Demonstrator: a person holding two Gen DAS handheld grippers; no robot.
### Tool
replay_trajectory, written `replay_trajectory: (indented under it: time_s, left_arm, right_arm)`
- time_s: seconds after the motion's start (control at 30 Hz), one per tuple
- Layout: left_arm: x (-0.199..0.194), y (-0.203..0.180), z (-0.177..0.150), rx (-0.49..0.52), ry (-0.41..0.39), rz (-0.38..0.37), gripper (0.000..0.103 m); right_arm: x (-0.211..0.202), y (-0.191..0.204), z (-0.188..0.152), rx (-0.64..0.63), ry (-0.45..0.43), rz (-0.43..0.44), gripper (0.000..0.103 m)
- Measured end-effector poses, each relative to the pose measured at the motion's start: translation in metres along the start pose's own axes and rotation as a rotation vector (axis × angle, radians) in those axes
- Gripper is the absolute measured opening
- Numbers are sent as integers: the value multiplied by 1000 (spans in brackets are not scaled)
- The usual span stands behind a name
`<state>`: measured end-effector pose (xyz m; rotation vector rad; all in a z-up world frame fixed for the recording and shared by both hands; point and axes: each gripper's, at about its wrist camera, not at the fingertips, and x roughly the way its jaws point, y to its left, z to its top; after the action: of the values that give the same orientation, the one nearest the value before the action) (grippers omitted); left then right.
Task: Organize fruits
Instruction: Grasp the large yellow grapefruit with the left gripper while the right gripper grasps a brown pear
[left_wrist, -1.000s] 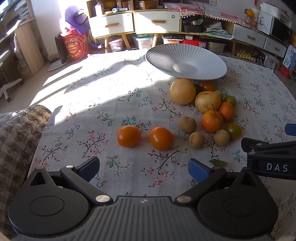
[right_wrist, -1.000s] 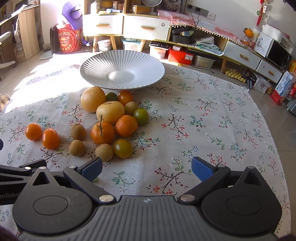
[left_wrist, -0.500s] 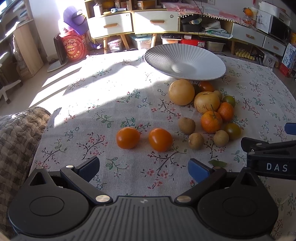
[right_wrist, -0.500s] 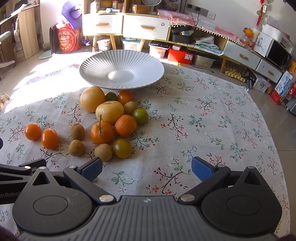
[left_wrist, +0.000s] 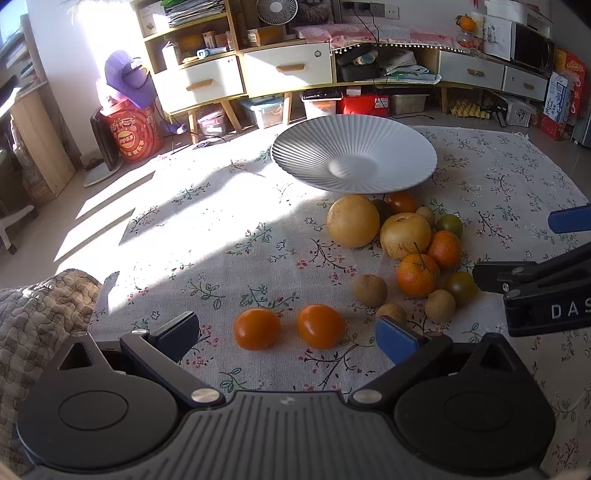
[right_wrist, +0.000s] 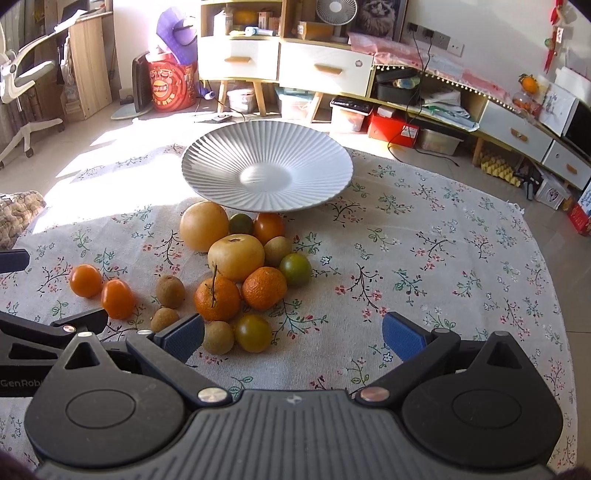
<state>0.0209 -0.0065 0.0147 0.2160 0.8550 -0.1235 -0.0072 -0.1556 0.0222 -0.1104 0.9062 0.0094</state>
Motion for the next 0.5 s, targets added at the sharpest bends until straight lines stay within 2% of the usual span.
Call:
replay_trajectory:
  time_s: [0.1,0.23,0.4,0.5]
  left_arm:
    - [6,5,13,13,12,-48,93]
    - [14,10,28,70,-11,-89,93]
    - [30,22,43,57,-29,-122,93]
    - [42,26,47,49,-45,-137,92]
  right_arm:
    - [2,-4,8,-17,-12,49,103]
    - [6,-9,19,-32,-14,149,103]
    - [18,-11,27,-41,-16,225,101]
    - [26,-10,27,-57,-9,255,97]
